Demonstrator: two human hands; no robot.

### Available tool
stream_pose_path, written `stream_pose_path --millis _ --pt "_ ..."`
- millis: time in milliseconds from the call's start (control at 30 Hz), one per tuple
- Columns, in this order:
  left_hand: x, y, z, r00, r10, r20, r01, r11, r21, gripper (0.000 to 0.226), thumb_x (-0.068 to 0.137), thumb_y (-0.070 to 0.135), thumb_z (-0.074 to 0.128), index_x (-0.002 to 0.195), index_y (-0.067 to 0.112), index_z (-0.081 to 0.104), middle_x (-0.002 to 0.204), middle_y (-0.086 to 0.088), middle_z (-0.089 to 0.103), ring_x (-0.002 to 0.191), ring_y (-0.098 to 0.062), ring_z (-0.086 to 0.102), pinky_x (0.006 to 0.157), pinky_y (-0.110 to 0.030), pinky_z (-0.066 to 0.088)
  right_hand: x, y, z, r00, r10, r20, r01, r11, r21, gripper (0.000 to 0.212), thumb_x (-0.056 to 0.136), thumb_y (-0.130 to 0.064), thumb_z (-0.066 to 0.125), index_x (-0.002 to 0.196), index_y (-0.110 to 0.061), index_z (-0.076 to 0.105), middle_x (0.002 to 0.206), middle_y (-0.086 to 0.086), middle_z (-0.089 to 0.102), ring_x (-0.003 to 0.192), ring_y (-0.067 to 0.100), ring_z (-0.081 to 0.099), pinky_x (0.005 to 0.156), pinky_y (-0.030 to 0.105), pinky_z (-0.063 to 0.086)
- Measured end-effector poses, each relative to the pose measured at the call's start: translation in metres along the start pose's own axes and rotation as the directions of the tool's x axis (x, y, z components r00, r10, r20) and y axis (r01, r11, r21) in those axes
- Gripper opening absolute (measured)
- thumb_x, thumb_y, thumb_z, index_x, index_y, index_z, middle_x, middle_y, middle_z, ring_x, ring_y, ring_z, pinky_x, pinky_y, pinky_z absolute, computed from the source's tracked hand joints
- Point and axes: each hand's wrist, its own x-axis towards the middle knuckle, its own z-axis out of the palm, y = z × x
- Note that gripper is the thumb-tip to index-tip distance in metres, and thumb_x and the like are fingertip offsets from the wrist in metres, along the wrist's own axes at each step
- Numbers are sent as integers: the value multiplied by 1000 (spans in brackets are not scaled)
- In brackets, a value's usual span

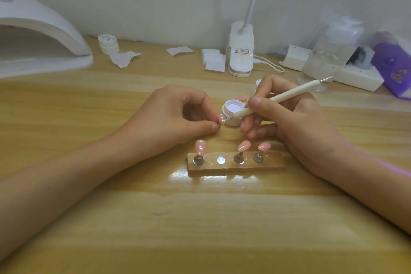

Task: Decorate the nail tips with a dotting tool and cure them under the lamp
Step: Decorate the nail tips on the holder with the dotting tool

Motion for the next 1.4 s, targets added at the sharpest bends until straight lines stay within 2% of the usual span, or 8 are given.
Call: stream_pose_path --millis 200,367,1133,1400 --pt "0 0 0 1000 4 0 -4 1000 9 14 75 20 80 70 30 71 61 21 66 56 6 58 55 -4 39 0 0 -1 1000 -2 5 2 1000 0 19 90 -16 64 74 -13 53 65 9 68 59 19 64 55 26 55" --pt "1 -1 0 1000 4 1 -4 1000 8 14 75 20 81 71 30 72 63 21 67 56 6 59 55 -4 40 0 0 -1 1000 -23 4 22 999 34 21 89 -18 61 69 -20 57 67 10 68 58 17 63 55 24 53" --pt "0 -1 0 1000 3 5 -3 1000 -1 14 76 17 81 72 27 72 62 18 67 56 6 59 55 -4 39 0 2 -1 1000 1 9 -1 1000 -13 17 89 -16 61 72 -17 57 67 11 68 60 20 65 55 25 55" --pt "0 0 0 1000 7 6 -7 1000 -4 16 76 16 81 70 29 72 63 19 68 56 6 59 55 -3 39 0 0 -1 999 -43 -2 43 999 22 20 89 -17 60 70 -19 57 67 10 68 60 18 63 56 24 53"
